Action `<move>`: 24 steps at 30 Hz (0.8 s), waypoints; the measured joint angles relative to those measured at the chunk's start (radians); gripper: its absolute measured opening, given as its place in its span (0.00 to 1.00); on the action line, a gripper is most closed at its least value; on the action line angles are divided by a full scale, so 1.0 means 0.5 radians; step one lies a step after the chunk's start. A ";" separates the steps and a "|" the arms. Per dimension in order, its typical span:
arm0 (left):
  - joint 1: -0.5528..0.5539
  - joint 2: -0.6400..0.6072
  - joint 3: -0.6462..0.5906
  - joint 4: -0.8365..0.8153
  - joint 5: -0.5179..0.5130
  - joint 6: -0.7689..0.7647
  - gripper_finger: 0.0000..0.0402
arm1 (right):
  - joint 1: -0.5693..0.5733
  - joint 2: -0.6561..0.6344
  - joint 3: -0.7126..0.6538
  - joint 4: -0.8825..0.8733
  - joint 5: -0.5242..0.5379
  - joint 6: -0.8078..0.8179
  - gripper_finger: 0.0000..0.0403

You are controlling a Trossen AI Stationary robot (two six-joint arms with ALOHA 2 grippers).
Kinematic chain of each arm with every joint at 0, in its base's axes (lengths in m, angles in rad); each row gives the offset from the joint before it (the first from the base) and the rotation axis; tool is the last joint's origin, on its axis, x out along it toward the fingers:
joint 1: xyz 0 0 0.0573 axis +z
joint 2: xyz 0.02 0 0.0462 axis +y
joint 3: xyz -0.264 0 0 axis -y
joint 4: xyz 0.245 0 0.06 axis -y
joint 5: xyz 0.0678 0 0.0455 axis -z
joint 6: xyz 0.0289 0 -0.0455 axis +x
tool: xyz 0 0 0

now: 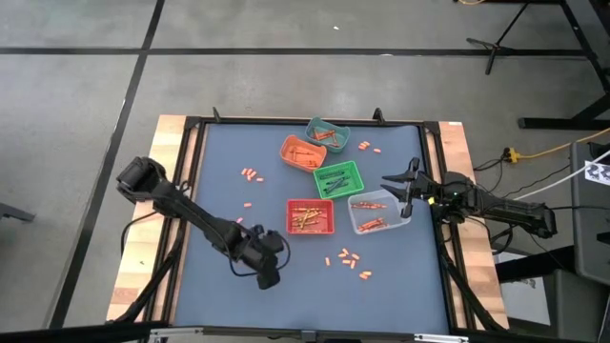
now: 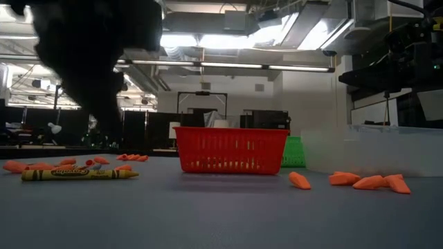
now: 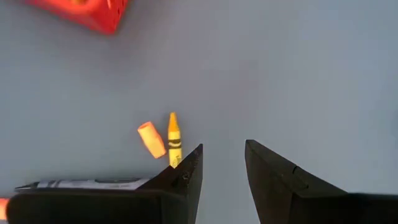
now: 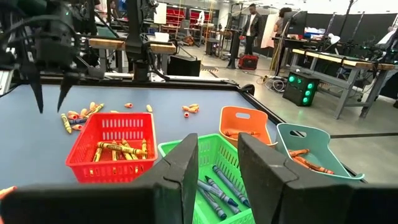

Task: Sort crayons
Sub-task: Put the yellow crayon into the red bin

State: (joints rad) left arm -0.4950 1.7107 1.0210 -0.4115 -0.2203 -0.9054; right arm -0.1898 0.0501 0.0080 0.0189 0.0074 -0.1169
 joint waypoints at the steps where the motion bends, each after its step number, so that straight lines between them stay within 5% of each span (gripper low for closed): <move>1: -0.007 0.030 0.000 -0.002 -0.007 0.000 0.26 | 0.000 0.000 0.000 0.000 -0.001 0.000 0.28; 10: -0.020 0.250 0.002 0.005 -0.020 -0.002 0.26 | -0.001 0.000 0.000 0.000 0.000 0.000 0.28; 24: -0.015 0.237 0.003 -0.001 0.005 -0.002 0.26 | -0.001 -0.001 0.000 0.000 -0.001 0.000 0.28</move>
State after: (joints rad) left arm -0.5027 1.8294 1.0225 -0.4121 -0.2177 -0.9062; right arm -0.1902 0.0498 0.0082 0.0189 0.0071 -0.1169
